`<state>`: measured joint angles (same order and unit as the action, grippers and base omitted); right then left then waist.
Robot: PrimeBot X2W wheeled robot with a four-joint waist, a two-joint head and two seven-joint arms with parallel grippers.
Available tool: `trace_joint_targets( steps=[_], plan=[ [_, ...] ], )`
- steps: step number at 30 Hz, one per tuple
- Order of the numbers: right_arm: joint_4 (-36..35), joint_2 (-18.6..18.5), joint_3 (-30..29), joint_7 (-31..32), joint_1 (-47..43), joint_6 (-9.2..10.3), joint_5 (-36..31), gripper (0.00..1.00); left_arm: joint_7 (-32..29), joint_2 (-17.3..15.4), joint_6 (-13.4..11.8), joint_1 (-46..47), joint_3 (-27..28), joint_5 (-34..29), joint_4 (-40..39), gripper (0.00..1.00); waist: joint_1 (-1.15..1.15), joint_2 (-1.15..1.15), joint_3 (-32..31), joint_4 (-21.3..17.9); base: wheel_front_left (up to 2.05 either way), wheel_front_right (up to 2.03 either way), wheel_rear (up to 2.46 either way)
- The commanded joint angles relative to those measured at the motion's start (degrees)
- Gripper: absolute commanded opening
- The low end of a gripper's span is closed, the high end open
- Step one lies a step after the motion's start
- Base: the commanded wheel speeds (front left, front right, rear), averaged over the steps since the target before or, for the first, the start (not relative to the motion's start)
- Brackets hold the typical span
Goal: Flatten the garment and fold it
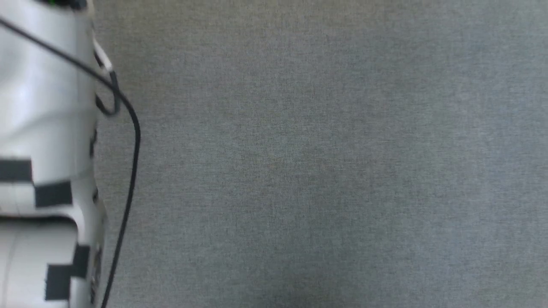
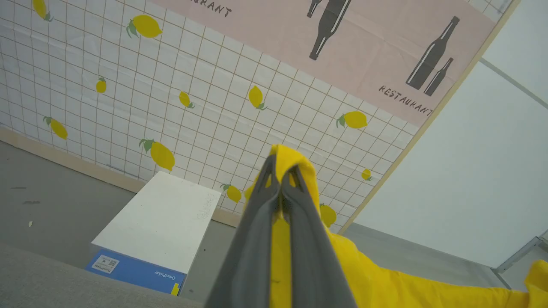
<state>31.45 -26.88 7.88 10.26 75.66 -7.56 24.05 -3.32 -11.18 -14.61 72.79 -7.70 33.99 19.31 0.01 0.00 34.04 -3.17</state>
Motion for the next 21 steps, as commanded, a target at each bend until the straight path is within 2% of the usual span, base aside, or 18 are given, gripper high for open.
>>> trace_joint_targets(
  steps=[1, 6, 11, 17, 21],
  plan=[
    [-2.2, -1.0, 0.0, 0.4, -2.9, 0.08, 2.1, 0.0, -1.1, -0.4, 0.2, -2.9, 0.2, 0.7, -2.2, 0.0, -0.01, 0.0, -1.6, -0.1, 0.0, 0.0, 0.0],
    [-11.7, -3.0, -1.6, 2.3, -15.3, 0.08, 7.9, 0.0, -5.2, -0.5, -0.6, -14.7, 1.0, 4.2, -11.8, 0.0, -0.01, 0.0, -6.1, -0.1, 0.0, 0.0, 0.0],
    [-20.0, -2.3, -6.1, 4.3, -29.0, 0.08, 10.4, 0.0, -7.2, -0.8, -2.2, -28.5, 1.4, 5.9, -21.0, 0.0, -0.01, 0.0, -10.2, 0.0, 0.0, 0.0, 0.0],
    [-29.3, 2.1, -12.4, 6.8, -43.7, 0.08, 9.9, 0.0, -8.7, -0.7, -4.4, -44.4, 0.5, 6.4, -30.4, 0.0, -0.01, 0.0, -14.7, -0.2, 0.0, 0.0, 0.0],
    [-34.8, 6.9, -17.5, 8.6, -53.4, 0.08, 9.1, 0.0, -9.5, -0.9, -5.6, -55.1, 0.4, 7.3, -35.5, 0.0, -0.01, 0.0, -18.1, -0.3, 0.0, 0.0, 0.0]
  ],
)
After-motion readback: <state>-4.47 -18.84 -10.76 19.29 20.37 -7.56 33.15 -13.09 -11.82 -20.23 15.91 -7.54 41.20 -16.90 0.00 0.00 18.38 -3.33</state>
